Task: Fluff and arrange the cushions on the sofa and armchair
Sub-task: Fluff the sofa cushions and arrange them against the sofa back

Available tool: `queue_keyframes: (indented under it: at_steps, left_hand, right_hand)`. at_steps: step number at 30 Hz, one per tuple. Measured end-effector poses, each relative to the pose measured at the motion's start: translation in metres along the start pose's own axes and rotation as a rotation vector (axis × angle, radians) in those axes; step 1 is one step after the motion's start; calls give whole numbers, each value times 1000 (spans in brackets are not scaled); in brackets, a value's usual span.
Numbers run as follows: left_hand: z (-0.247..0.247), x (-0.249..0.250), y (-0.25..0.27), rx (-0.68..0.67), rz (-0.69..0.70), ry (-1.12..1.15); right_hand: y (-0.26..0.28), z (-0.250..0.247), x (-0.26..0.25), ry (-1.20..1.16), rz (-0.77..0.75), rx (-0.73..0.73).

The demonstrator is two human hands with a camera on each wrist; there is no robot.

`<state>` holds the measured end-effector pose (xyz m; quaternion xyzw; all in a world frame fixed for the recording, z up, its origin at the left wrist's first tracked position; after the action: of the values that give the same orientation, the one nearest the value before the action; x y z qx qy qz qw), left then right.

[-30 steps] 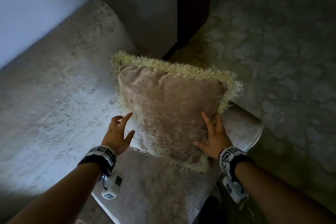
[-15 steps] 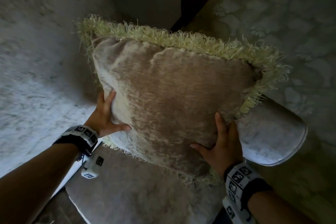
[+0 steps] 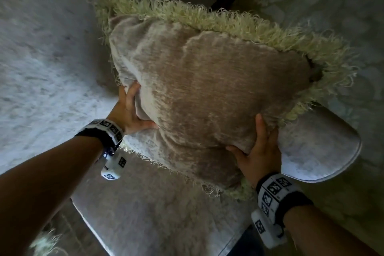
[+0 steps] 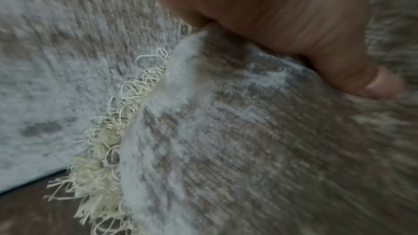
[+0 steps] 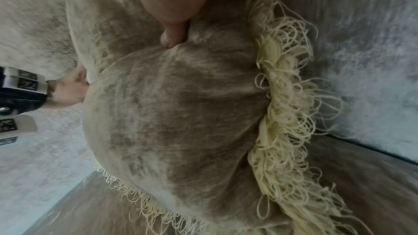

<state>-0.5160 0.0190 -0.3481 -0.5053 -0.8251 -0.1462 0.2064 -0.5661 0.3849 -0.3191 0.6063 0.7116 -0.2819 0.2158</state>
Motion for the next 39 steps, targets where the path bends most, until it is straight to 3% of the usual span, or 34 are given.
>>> queue_keyframes:
  at_steps: [3,10,14,22,25,29,33,39]
  left_hand:
    - [-13,6,13,20,123,56]
    - [-60,27,78,86,223,15]
    - [-105,30,130,191,112,23]
    - [-191,-10,210,525,-310,46]
    - [-210,-17,230,617,-353,37]
    - [-223,-25,244,695,-373,35]
    - [-221,-39,253,763,-402,75]
    - [-180,-79,243,812,-497,61]
  right_hand:
    - [0,-4,-2,-21,-5,-25]
    - [1,-26,-24,-93,-172,-17]
    - [-7,-37,-66,-147,-322,-79]
    - [-32,-28,-188,-214,-577,-246]
    - [-33,-20,-229,-211,-661,-279]
    - [-31,-6,-267,-189,-773,-283]
    - [-35,19,-292,-173,-791,-308]
    - [-46,90,-282,-182,-768,-326]
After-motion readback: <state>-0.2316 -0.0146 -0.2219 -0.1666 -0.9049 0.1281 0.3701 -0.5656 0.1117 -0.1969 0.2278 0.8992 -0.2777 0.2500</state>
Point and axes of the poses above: each hand's wrist, its own y-axis away from the middle knuckle, its own z-axis out of the palm, x = y × z, the point moved 6 cm from there along -y, towards the middle knuckle, and after that the axes turned 15 degrees about x, right-handed, at the moved point
